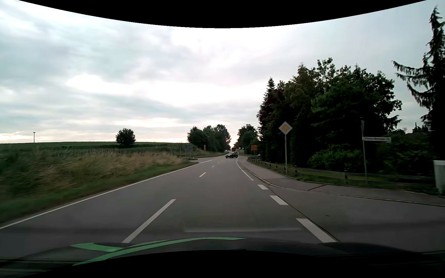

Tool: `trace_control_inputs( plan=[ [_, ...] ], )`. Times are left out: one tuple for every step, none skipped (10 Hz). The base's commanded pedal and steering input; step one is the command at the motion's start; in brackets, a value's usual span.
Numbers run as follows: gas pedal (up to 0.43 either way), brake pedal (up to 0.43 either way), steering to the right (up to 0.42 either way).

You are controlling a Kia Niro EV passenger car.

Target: Follow the waypoints while adhering to traffic rules and regulations

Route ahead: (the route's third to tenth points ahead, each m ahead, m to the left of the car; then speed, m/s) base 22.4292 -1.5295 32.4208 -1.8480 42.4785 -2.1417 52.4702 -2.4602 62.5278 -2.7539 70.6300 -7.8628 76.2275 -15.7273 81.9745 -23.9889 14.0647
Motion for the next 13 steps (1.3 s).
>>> trace_control_inputs(
  plan=[
    [0.0,0.128,0.006],
    [0.0,0.128,0.006],
    [0.0,0.134,0.006],
    [0.0,0.128,0.006],
    [0.0,0.134,0.006],
    [0.0,0.14,0.006],
    [0.0,0.14,0.006],
    [0.0,0.14,0.006],
    [0.0,0.14,0.006],
    [0.0,0.146,0.006],
    [0.0,0.146,0.006],
    [0.0,0.152,0.006],
    [0.0,0.152,0.006]
  ],
)
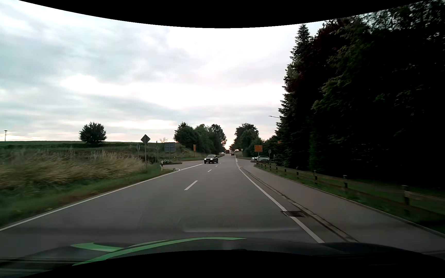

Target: Follow the waypoints while adhering to traffic rules and regulations

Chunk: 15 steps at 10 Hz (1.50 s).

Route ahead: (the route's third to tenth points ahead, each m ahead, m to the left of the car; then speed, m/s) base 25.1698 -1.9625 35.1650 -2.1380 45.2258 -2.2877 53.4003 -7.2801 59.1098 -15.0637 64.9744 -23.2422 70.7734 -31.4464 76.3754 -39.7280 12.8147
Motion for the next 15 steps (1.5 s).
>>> trace_control_inputs(
  plan=[
    [0.0,0.152,0.006],
    [0.0,0.152,0.006],
    [0.0,0.159,0.006],
    [0.0,0.159,0.006],
    [0.0,0.165,0.006],
    [0.0,0.171,0.006],
    [0.0,0.171,0.006],
    [0.0,0.171,0.006],
    [0.0,0.171,0.006],
    [0.0,0.177,0.006],
    [0.0,0.183,0.007],
    [0.0,0.183,0.007],
    [0.0,0.183,0.009],
    [0.0,0.183,0.013],
    [0.0,0.183,0.015]
  ],
)
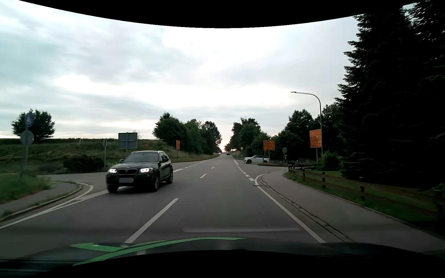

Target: Follow the waypoints while adhering to traffic rules and regulations

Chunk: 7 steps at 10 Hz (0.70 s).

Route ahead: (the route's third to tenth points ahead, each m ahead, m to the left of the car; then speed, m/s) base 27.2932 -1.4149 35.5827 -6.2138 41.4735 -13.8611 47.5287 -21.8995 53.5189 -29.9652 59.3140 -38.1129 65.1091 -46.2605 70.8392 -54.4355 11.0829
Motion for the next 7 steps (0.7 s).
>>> trace_control_inputs(
  plan=[
    [0.0,0.183,0.015],
    [0.0,0.183,0.015],
    [0.0,0.183,0.016],
    [0.0,0.183,0.021],
    [0.0,0.183,0.026],
    [0.0,0.183,0.03],
    [0.0,0.177,0.034]
  ],
)
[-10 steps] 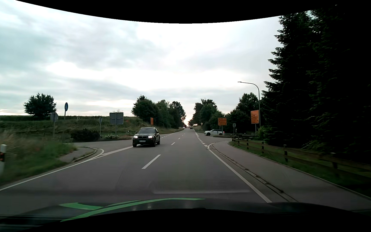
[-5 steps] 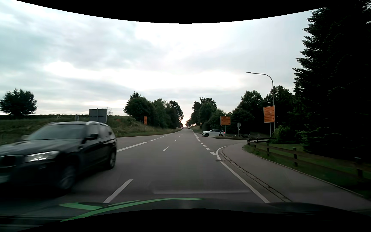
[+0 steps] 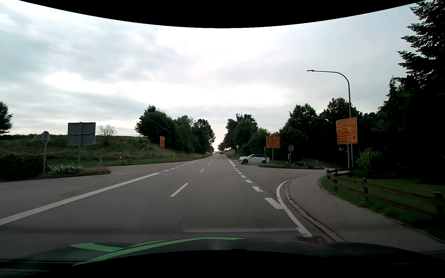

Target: Follow the waypoints while adhering to traffic rules and regulations

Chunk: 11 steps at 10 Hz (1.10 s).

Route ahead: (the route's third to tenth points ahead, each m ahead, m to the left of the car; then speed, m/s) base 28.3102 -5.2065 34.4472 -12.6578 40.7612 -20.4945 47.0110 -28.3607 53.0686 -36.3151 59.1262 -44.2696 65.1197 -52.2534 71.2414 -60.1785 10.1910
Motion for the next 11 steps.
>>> trace_control_inputs(
  plan=[
    [0.0,0.177,0.04],
    [0.0,0.177,0.05],
    [0.0,0.171,0.06],
    [0.0,0.171,0.071],
    [0.0,0.171,0.083],
    [0.0,0.159,0.091],
    [0.0,0.159,0.1],
    [0.0,0.152,0.109],
    [0.0,0.152,0.119],
    [0.0,0.152,0.128],
    [0.0,0.146,0.135]
  ],
)
